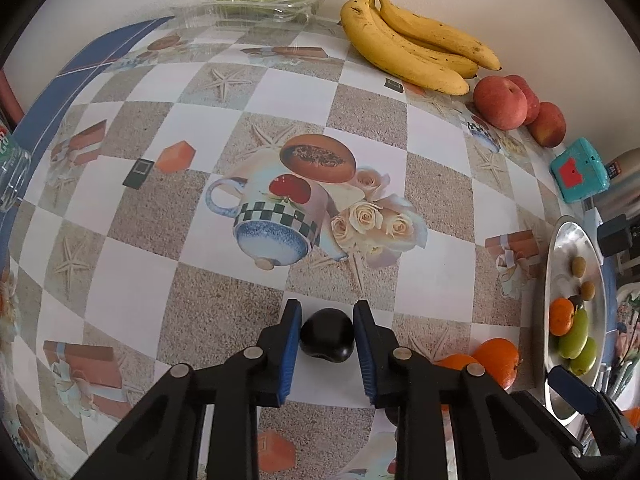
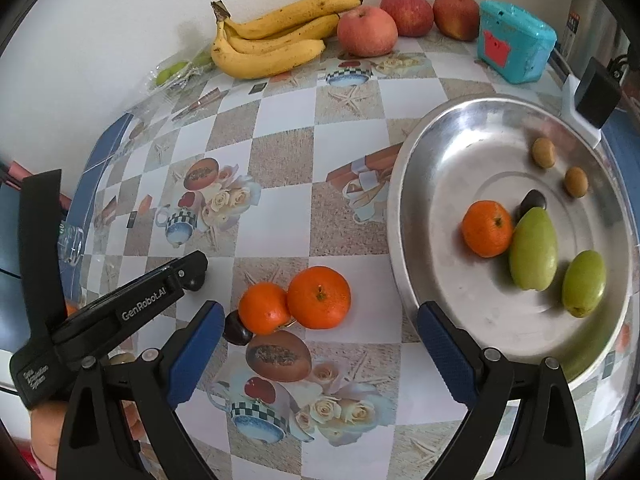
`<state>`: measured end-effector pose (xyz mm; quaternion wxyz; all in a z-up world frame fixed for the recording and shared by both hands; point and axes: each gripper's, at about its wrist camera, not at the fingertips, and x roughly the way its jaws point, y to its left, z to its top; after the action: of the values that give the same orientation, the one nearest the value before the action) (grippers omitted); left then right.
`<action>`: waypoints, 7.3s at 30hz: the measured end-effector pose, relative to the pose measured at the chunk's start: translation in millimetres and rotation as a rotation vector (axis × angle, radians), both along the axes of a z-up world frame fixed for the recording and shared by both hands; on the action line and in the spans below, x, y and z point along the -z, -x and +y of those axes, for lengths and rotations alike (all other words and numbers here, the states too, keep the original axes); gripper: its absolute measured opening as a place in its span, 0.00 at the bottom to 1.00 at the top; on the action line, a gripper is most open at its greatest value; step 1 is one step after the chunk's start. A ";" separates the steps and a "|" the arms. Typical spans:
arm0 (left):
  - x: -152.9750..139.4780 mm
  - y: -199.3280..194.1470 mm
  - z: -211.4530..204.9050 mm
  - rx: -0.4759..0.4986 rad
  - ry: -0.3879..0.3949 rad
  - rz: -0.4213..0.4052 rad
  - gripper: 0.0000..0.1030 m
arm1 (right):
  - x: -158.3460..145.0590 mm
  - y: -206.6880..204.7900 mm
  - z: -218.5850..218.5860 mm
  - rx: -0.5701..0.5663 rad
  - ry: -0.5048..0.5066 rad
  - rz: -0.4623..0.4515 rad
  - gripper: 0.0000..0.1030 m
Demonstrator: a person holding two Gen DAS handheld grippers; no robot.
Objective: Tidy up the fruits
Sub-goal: 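Lower the left gripper onto a dark plum and close it, then lower the right gripper onto a mandarin orange and close it, then carry plum and orange over the steel plate and open both grippers, then move both open tools back over the last orange and plum, then lower the left gripper onto the last dark plum and close it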
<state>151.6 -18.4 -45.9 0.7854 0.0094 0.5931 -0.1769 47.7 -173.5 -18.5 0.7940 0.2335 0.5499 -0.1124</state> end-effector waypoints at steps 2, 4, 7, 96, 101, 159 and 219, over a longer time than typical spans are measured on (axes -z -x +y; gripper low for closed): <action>-1.5 -0.8 3.2 -0.006 0.000 -0.004 0.28 | 0.9 -2.3 0.8 0.004 0.009 0.000 0.96; -3.7 -2.8 7.0 -0.018 -0.001 -0.013 0.28 | 0.5 -4.0 1.5 0.016 -0.003 -0.005 0.96; -7.1 -6.8 15.6 -0.041 0.018 -0.016 0.28 | -0.3 -7.6 5.6 0.016 -0.052 -0.026 0.96; -61.6 7.8 7.5 -0.020 0.068 -0.125 0.28 | -37.8 -0.2 -11.2 0.332 0.204 0.004 0.40; -67.4 23.5 -18.2 0.039 0.068 -0.134 0.28 | -37.5 14.7 -35.6 0.378 0.220 0.032 0.40; -41.5 138.9 -174.1 0.460 -0.004 -0.221 0.28 | -16.1 101.5 -165.9 0.537 0.234 0.013 0.40; -38.0 91.3 -27.5 -0.006 -0.067 -0.089 0.97 | -31.4 100.5 -83.4 0.318 0.205 0.032 0.49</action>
<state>60.3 -45.9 -7.9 0.8108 0.0419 0.5632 -0.1538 -52.8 -256.9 12.8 0.7771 0.2335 0.5041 -0.2957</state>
